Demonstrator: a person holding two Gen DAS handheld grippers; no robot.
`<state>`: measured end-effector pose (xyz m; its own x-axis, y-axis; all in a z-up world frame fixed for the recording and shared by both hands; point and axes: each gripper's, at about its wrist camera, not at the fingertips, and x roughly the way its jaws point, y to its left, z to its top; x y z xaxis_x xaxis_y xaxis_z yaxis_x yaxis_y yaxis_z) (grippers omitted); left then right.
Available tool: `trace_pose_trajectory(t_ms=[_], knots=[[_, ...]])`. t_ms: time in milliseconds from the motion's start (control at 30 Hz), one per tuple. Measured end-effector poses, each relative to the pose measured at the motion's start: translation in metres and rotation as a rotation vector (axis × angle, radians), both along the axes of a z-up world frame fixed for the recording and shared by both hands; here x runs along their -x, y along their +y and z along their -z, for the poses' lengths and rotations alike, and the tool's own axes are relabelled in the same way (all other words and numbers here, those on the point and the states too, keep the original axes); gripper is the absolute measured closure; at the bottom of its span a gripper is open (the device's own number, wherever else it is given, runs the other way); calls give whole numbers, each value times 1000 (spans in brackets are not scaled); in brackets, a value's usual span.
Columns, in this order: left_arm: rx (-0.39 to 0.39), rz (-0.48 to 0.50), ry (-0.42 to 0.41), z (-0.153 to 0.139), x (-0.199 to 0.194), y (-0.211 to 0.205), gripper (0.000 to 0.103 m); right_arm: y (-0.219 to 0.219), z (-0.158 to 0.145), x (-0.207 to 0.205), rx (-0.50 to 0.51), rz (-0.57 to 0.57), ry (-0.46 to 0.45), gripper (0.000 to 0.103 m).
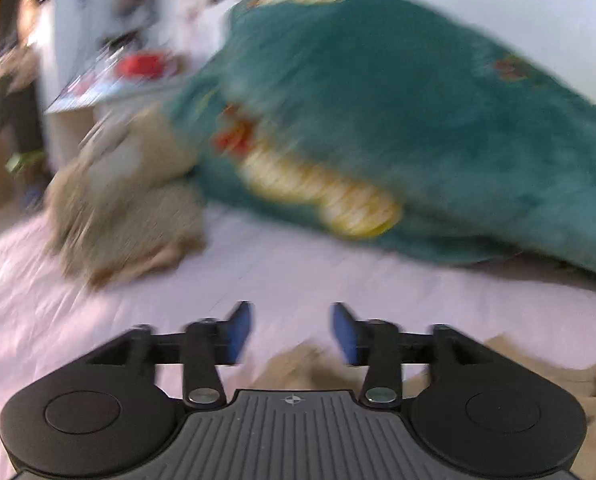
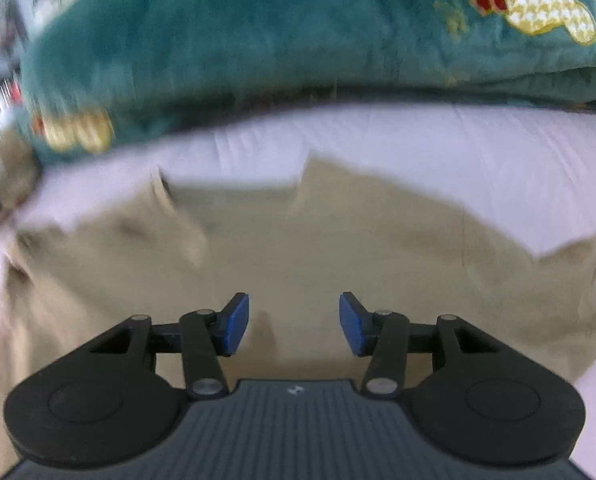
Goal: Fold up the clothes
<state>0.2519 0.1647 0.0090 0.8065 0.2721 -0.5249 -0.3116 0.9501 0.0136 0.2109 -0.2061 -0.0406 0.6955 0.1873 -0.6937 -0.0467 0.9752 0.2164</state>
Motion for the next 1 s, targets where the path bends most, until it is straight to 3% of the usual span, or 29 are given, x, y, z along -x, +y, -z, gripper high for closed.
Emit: trace_pose_trajectory(t_ms=[67,133,167,300,400,500,567,633,700,767,833,867,933,1000], knots=[[62,164,-10,-12,-17,-26,32,-15,-14,-14,-11,31,-29,53],[108,321,24,-13,-40,-57,29,-25,-19,-35,40,65,-38,52],[85,375,56,-4,-53,-78,29,-28,-20,-46,68,74,-33,52],[-38,421,164,39,-97,-130,29,-24,-2,-80,173,9,38,52],[-102,434,248,68,-119,-142,29,-15,12,-93,235,-60,48,52],[-193,492,381,99,-137,-146,29,-6,25,-107,290,-100,67,52],[-249,525,351,104,-133,-146,21,-3,33,-115,303,-129,88,52],[-257,523,348,105,-135,-144,20,2,41,-119,322,-144,116,52],[-214,536,343,103,-137,-140,27,5,48,-121,323,-155,135,57],[-152,570,330,101,-136,-137,58,7,51,-119,308,-157,129,71],[-116,589,325,100,-131,-142,76,9,52,-116,319,-155,108,98],[-124,599,324,100,-128,-147,84,11,52,-114,341,-159,96,99],[-139,609,319,100,-127,-153,87,12,51,-111,370,-161,65,101],[-98,592,312,98,-131,-147,87,8,46,-110,372,-133,28,102]])
